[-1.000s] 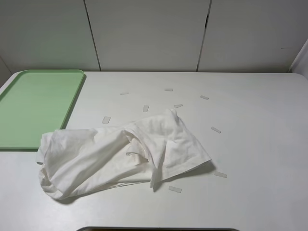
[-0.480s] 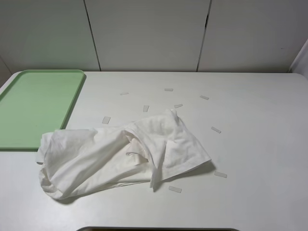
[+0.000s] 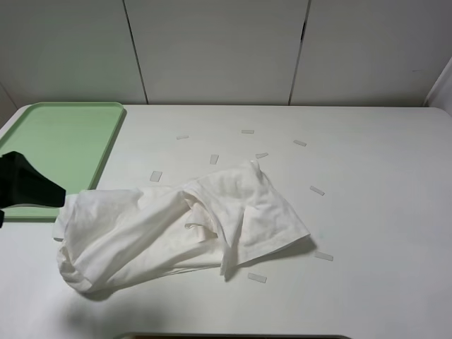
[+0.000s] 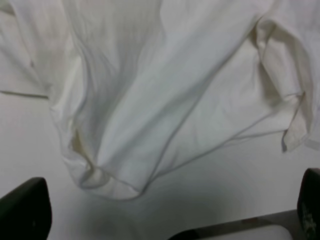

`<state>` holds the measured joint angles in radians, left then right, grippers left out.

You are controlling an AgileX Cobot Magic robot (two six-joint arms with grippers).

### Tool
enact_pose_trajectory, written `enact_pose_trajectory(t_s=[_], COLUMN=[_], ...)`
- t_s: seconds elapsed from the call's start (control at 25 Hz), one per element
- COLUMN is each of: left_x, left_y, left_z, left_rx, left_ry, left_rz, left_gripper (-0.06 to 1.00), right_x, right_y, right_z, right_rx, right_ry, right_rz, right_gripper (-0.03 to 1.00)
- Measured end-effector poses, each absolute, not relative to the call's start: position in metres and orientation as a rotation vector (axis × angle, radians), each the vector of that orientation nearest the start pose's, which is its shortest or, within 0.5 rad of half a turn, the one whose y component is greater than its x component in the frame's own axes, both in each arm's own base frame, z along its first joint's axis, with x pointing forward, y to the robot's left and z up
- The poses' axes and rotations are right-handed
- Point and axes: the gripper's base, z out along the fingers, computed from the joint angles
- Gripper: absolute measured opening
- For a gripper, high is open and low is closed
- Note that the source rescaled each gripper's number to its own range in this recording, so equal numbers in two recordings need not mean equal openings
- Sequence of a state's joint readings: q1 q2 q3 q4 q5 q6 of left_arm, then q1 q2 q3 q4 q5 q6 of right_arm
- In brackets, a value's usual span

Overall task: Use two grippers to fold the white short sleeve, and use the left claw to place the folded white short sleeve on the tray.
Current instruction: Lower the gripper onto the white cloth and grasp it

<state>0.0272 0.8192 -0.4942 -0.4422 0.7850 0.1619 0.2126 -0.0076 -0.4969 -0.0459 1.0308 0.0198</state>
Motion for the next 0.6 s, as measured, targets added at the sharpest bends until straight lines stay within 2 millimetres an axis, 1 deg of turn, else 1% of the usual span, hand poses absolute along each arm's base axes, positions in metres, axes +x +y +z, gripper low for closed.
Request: enact_pose_trajectory(t_s=[0.04,0.08,0.2,0.24,0.28,0.32,0.44,0.52,0.6], left_x=[0.143,0.156,0.168,0.168,0.174,0.176,0.180,0.182,0.182], left_y=[-0.024,-0.025,-0.024,-0.024,-0.024,-0.023,-0.022,-0.019,-0.010], left_z=[0.238,0.226,0.209,0.209,0.200,0.196,0.187,0.183,0.178], left_rx=[-0.138,-0.169,-0.191,-0.191,-0.207,-0.215,-0.226,-0.235,-0.263], left_ry=[2.573,2.637,2.716,2.716,2.758,2.777,2.817,2.838,2.869], left_rz=[-0.457,-0.483,-0.484,-0.484,-0.481,-0.477,-0.463,-0.423,-0.333], left_gripper=[0.99,0.99,0.99,0.99,0.98,0.98,0.98,0.98,0.98], right_x=[-0.004,-0.004,-0.004,-0.004,-0.004,-0.004,-0.004,-0.004,-0.004], right_y=[-0.004,-0.004,-0.004,-0.004,-0.004,-0.004,-0.004,-0.004,-0.004], right_z=[0.279,0.279,0.279,0.279,0.279,0.279,0.279,0.279,0.279], right_rx=[-0.192,-0.192,-0.192,-0.192,-0.192,-0.192,-0.192,-0.192,-0.192], right_ry=[2.001,2.001,2.001,2.001,2.001,2.001,2.001,2.001,2.001], right_rz=[0.094,0.094,0.094,0.094,0.094,0.094,0.094,0.094,0.094], right_gripper=[1.00,1.00,1.00,1.00,1.00,1.00,1.00,1.00,1.00])
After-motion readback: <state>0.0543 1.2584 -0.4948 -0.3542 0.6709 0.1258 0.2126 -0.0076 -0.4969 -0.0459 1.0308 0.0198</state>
